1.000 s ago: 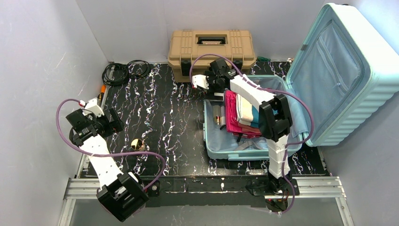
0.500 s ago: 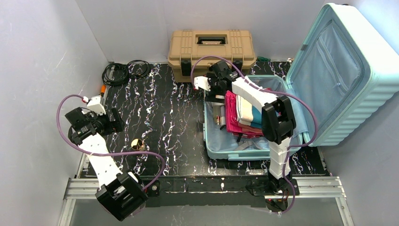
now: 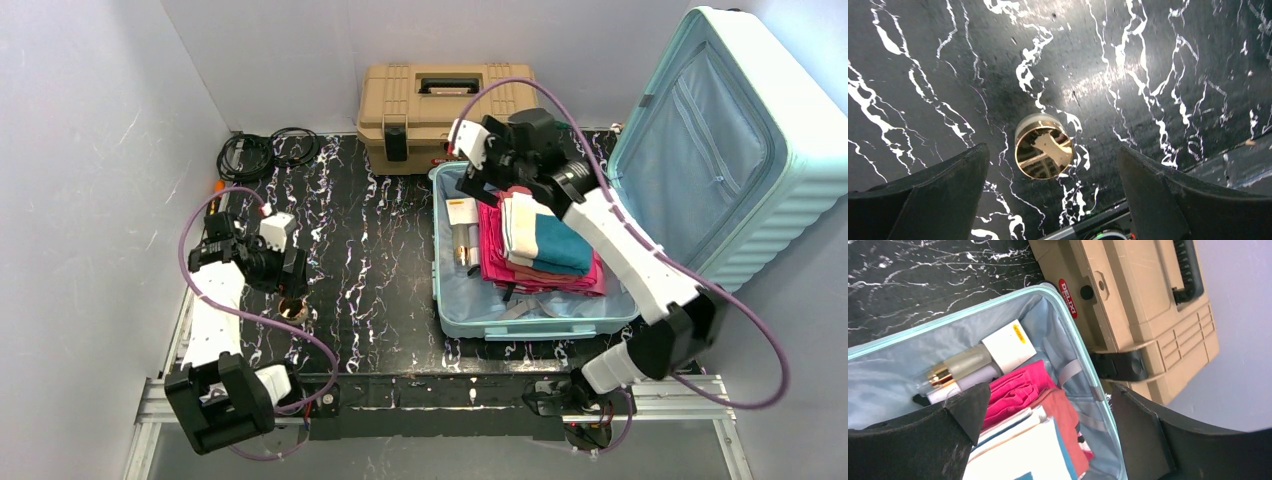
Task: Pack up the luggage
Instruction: Place the personal item in the luggage, then pick up the personal item from the center of the board.
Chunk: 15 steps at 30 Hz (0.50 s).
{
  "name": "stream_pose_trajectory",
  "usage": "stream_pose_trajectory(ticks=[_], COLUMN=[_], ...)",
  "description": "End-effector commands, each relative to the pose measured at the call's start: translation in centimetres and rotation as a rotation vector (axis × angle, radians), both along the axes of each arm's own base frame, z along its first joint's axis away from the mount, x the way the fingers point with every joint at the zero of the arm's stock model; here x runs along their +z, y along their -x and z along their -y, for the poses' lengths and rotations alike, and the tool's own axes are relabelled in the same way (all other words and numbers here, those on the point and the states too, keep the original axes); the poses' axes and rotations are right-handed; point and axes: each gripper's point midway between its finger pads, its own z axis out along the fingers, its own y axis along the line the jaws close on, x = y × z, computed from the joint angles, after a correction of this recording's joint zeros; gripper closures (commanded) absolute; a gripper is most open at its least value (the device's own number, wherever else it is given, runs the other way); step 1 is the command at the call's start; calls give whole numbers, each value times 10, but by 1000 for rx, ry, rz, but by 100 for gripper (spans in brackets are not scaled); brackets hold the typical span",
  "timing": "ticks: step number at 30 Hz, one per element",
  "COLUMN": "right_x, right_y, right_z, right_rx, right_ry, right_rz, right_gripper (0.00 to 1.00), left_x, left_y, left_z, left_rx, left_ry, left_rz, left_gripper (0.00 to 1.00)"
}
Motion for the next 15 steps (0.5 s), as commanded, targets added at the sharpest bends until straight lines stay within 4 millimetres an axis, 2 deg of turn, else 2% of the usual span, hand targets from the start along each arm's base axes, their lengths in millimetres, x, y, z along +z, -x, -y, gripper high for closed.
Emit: stream_pose_trajectory(ticks=[1,4,8,15], right_x=[7,12,18,21], right_y=[27,45,61,67], right_z=[6,10,12,17], right_rx=[-23,-14,7,8], right_ry=[-101,-152,-210,-221], right_rz=[-23,-27,-12,20], right_gripper=[0,0,0,0], left_x=[-8,-20,-35,-53], left_y=[14,12,11,16], left_z=[-5,-14,-15,-10], left_rx=[-85,-72,-61,-69], left_ry=[-73,-121,-121,-126], left_rz=[-66,-83,-107,-150], left_gripper=[2,2,2,2])
